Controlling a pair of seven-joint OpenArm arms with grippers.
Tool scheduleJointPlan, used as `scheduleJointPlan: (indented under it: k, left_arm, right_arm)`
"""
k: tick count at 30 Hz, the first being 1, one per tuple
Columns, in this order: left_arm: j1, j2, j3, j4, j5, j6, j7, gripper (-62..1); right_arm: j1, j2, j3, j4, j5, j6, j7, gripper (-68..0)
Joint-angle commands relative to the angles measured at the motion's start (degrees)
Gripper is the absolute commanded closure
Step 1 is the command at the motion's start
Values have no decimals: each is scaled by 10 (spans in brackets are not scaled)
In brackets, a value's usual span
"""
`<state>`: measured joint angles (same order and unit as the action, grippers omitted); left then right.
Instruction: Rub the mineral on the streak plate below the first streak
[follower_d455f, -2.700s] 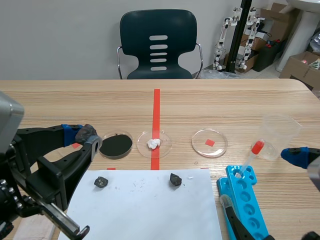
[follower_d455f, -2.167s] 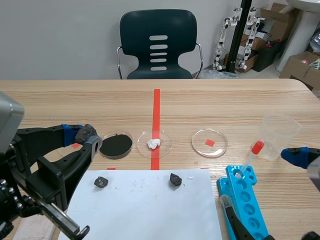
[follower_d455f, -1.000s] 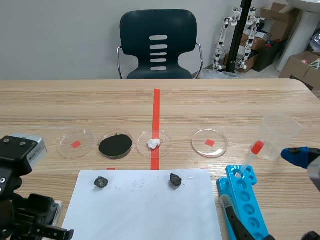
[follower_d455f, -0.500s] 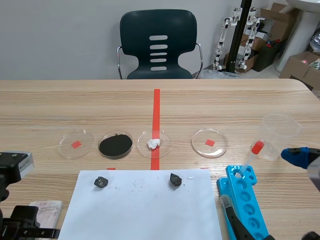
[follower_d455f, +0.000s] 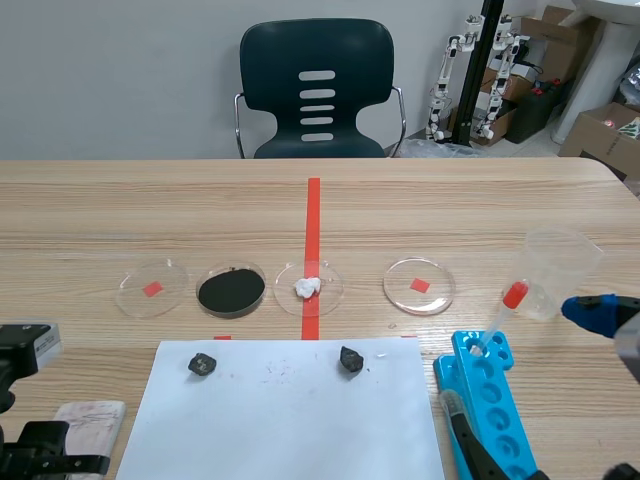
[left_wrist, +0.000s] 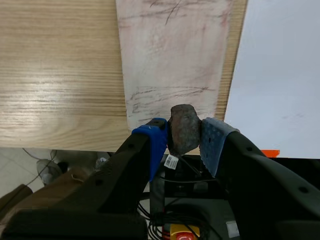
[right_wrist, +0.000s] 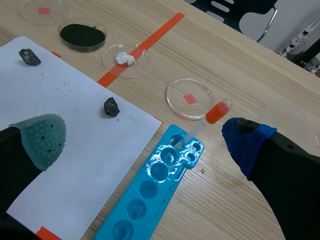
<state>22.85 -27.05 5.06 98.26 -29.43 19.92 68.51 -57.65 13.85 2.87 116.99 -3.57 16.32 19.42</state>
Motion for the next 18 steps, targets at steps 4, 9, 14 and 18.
scheduleJointPlan:
  k: [4,9,14,18]
  left_arm:
    - [-2,-9,-3,-10,-11,3,-16,-145]
    - [-6,-8,-3,-14,-15,3,-30,-145]
    - [-11,-6,-3,-43,-25,1,-38,-145]
    - [-20,-6,-3,-63,-26,-2,-45,-145]
  right_arm:
    - [4,4,2,7,5,-2,9,-679]
    - [4,4,2,7,5,-2,8,-679]
    - [4,4,2,7,5,-2,9,-679]
    - [4,4,2,7,5,-2,9,-679]
